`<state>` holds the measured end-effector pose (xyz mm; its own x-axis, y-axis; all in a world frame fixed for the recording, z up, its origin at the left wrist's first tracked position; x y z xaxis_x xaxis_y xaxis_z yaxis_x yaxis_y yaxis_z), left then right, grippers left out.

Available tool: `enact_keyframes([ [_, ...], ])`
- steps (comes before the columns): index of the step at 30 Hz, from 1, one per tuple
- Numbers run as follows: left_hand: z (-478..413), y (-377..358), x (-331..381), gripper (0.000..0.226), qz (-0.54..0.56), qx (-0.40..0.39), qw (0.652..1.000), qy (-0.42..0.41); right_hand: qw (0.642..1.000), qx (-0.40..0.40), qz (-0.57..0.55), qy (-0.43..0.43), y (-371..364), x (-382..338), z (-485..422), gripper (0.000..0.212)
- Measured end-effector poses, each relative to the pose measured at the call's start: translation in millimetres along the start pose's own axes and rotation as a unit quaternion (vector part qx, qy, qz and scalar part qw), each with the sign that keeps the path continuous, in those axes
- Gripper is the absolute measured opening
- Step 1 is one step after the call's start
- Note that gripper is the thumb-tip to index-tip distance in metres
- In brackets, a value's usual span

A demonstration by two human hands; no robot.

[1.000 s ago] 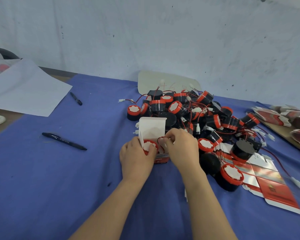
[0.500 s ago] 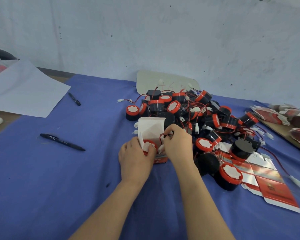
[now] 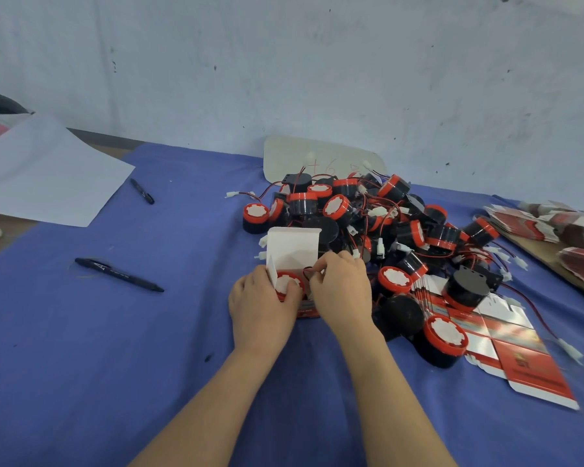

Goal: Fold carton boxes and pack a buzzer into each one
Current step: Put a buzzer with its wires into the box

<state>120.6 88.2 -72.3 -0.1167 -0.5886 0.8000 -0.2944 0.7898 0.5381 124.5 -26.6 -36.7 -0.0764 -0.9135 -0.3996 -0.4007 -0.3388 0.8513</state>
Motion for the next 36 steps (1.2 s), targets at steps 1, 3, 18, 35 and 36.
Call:
enact_keyframes([
  [1,0,0,0,0.021,0.0,0.0,1.0,0.001,1.0,-0.005,0.002,0.005,1,1,0,0.02],
  [3,0,0,-1,0.022,0.004,-0.001,1.0,0.001,0.999,-0.033,-0.004,0.014,4,5,0,0.024],
  [18,-1,-1,-3,0.021,0.007,-0.013,1.0,0.003,0.998,-0.041,-0.02,0.035,6,10,1,0.016],
  [35,-2,-1,-4,0.026,0.004,-0.013,1.0,-0.003,0.999,-0.018,-0.024,-0.04,-1,0,4,0.022],
  [36,-2,-1,-4,0.024,0.005,-0.015,1.0,-0.002,0.997,-0.025,-0.031,-0.062,0,1,3,0.031],
])
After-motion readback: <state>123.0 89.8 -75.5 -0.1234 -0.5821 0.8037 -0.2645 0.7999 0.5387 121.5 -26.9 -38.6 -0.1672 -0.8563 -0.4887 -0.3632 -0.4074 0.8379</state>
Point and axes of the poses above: each hand's wrist, its own z-axis away from the middle knuckle, its own y-axis out of the back of the hand, x = y × z, the point moved 2 cm from there along -z, towards the middle knuckle
